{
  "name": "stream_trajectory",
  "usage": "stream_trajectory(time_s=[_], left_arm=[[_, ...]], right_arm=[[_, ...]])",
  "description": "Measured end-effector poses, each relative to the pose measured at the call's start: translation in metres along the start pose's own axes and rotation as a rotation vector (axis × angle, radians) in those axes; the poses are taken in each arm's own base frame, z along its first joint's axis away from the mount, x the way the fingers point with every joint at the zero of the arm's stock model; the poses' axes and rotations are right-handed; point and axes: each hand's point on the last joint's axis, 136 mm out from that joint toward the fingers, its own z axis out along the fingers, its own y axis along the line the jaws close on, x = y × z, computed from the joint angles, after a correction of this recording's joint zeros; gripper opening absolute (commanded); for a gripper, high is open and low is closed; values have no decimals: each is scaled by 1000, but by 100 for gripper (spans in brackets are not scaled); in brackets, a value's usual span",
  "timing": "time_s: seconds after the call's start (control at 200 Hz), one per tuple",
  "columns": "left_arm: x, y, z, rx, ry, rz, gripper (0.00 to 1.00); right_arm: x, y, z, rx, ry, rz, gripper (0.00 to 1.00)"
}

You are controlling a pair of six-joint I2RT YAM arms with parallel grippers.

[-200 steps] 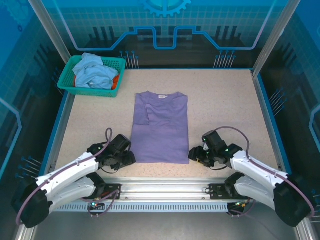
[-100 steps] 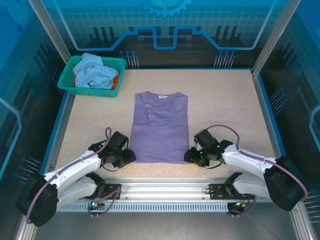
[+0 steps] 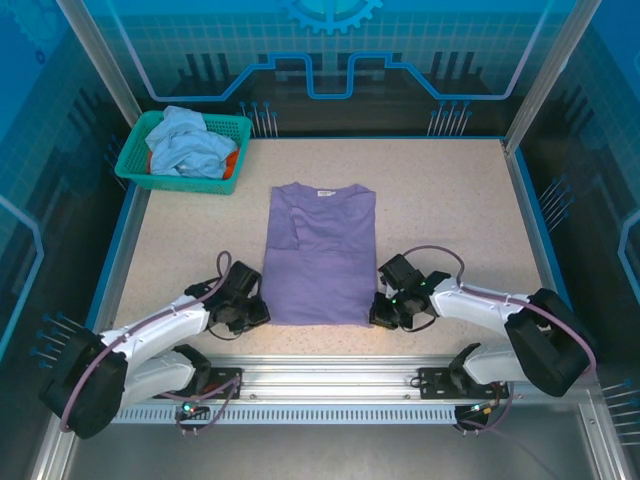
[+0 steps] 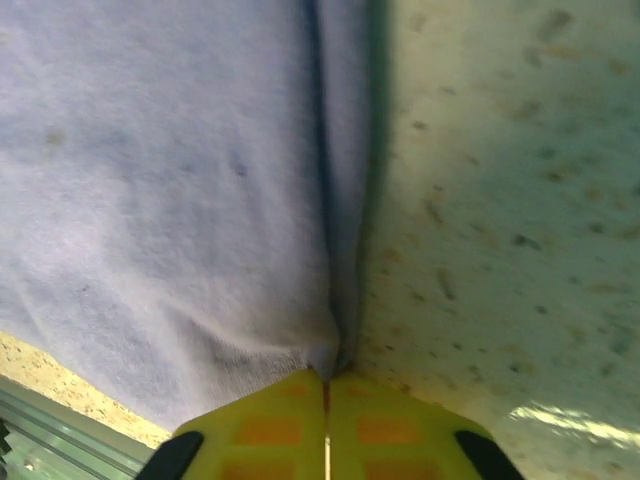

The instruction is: Fold and stack the t-shirts

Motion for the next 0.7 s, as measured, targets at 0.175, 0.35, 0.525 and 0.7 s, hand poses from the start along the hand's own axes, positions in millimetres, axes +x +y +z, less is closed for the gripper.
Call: stream_trajectory(time_s=[0.175, 0.35, 0.525, 0.7], left_arm=[[-4, -3, 0, -1, -10, 28, 0], [3, -2, -3, -19, -10, 62, 0], [26, 4, -8, -38, 10, 110, 0], [47, 10, -11, -52, 38, 131, 0]], right_arm=[[-2, 2, 0, 11, -6, -14, 0], [1, -1, -1, 67, -13, -41, 0], [19, -1, 0, 107, -18, -106, 0], [48, -6, -2, 137, -10, -156, 0]])
